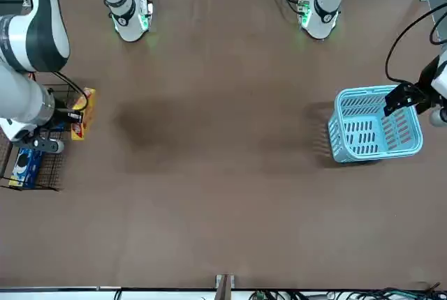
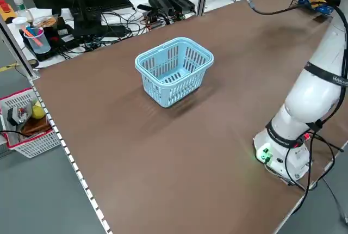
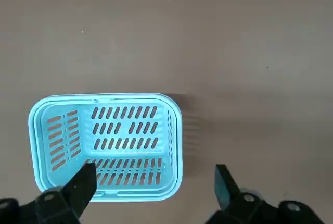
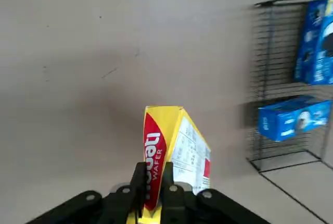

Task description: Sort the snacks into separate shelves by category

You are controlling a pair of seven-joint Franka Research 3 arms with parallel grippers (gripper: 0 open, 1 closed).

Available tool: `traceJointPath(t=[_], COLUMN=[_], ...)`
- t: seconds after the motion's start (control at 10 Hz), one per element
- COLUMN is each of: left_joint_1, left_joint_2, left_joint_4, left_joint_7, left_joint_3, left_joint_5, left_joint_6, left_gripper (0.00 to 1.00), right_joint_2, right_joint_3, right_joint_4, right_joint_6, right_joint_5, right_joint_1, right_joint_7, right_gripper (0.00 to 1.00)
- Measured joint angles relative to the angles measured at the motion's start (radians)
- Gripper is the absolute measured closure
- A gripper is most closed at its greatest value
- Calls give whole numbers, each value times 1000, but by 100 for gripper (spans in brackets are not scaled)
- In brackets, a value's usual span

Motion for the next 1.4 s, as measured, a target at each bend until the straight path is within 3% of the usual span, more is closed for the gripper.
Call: traceJointPath(t=[0.3,0.7,1.4], left_joint_1=[0,0,0], left_joint_2=[0,0,0], left_joint_4=[0,0,1], left_joint_7=[0,0,0], left_joint_3=[0,0,0], left_joint_5=[0,0,0], left_joint_6=[0,0,0], left_gripper=[0,0,0], right_joint_2=[0,0,4], right_joint_3=[5,-11,-16], right_joint_4=[74,108,105], right_joint_6=[-47,-45,134], right_joint_5=[-171,-333,-363], right_joint_1=[50,21,-106], right_joint_7=[-64,-279,-512], right_gripper=[84,84,84])
